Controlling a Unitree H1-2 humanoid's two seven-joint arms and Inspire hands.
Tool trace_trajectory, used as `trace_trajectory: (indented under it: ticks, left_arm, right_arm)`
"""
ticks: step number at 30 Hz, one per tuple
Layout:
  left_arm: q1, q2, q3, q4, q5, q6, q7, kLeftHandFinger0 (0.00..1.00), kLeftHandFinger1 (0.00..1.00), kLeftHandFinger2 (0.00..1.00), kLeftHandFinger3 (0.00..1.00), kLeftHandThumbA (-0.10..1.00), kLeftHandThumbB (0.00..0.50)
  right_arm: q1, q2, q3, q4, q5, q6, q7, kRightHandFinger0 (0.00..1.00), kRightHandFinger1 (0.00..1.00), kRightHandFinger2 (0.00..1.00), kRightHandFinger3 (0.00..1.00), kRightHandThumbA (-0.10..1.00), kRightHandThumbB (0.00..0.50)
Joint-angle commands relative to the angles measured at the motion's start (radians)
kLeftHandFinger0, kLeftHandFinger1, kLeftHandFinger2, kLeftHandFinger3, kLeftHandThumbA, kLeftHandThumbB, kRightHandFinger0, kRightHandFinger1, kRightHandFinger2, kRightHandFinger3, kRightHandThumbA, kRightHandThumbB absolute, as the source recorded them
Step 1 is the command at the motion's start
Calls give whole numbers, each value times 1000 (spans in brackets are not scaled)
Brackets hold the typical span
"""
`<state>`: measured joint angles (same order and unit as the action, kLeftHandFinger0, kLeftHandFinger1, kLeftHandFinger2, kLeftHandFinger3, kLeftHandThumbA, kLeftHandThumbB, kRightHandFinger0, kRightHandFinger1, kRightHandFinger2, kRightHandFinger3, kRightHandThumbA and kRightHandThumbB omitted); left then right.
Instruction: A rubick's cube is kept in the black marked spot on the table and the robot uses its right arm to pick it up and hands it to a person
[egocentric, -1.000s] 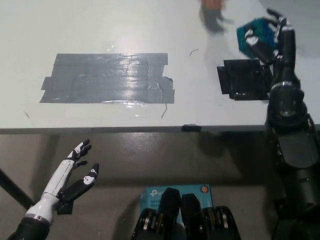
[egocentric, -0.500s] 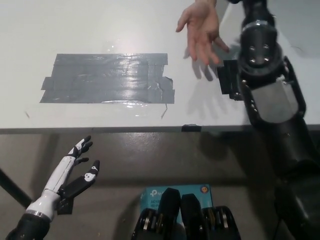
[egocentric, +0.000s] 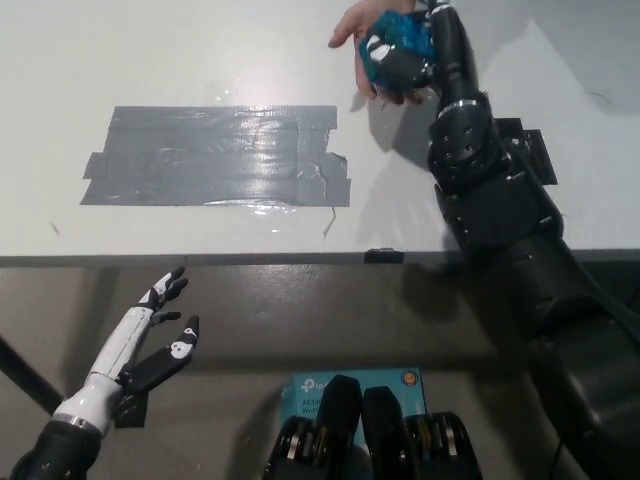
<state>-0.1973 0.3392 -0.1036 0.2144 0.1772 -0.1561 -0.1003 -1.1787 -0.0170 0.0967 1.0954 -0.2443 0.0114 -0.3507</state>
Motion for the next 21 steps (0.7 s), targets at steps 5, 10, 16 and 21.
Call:
trace_trajectory:
  ticks: [5, 10, 16, 21]
  left_arm:
    - [-24, 20, 6, -29, 5, -20, -19, 876, 990, 1000, 1000, 421, 69]
    - [-27, 16, 8, -27, -5, -22, -21, 877, 990, 1000, 1000, 385, 73]
    - [-35, 20, 6, -23, 3, -31, -23, 868, 987, 1000, 1000, 385, 69]
    - [-23, 16, 7, -24, 0, -34, -23, 867, 978, 1000, 1000, 381, 75]
  right_arm:
    - [-108, -22, 42, 137, -4, -98, 108, 377, 616, 907, 1000, 261, 330]
    - [-105, -33, 81, 148, -12, -64, 202, 1000, 1000, 1000, 1000, 694, 500]
    - [-95, -38, 78, 145, -2, -119, 155, 1000, 1000, 1000, 1000, 789, 500]
    - [-71, -61, 70, 43, -5, -109, 148, 1000, 1000, 1000, 1000, 823, 500]
